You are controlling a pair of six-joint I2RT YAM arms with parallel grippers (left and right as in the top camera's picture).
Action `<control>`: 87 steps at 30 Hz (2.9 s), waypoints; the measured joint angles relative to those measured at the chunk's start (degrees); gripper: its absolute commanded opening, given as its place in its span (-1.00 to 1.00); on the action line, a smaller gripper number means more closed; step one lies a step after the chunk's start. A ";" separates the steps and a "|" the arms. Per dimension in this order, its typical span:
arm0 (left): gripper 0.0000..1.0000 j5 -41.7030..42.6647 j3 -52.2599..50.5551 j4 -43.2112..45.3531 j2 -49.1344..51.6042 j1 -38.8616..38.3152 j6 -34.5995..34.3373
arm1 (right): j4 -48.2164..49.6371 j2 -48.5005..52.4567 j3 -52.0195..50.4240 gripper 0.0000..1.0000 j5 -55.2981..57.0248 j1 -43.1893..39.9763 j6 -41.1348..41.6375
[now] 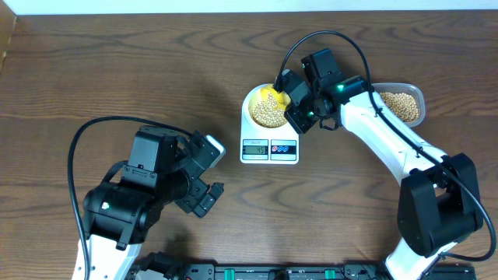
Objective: Scoop item into bowl and weigh 50g on scale
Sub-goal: 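Tilt the scoop to pour soybeans into the yellow bowl, then move the scoop back over the soybean tub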
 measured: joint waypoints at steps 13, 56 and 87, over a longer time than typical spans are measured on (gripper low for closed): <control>0.96 0.00 0.00 0.00 0.00 0.00 0.00 | -0.13 -2.34 0.00 -0.98 3.72 0.48 -1.42; 0.96 0.00 0.00 0.00 0.00 0.00 0.00 | -0.76 -2.36 0.00 -0.98 -3.17 -1.88 -0.24; 0.96 0.00 0.00 -0.02 0.00 0.00 0.00 | -19.15 -15.85 0.00 -0.97 -4.83 -33.81 0.50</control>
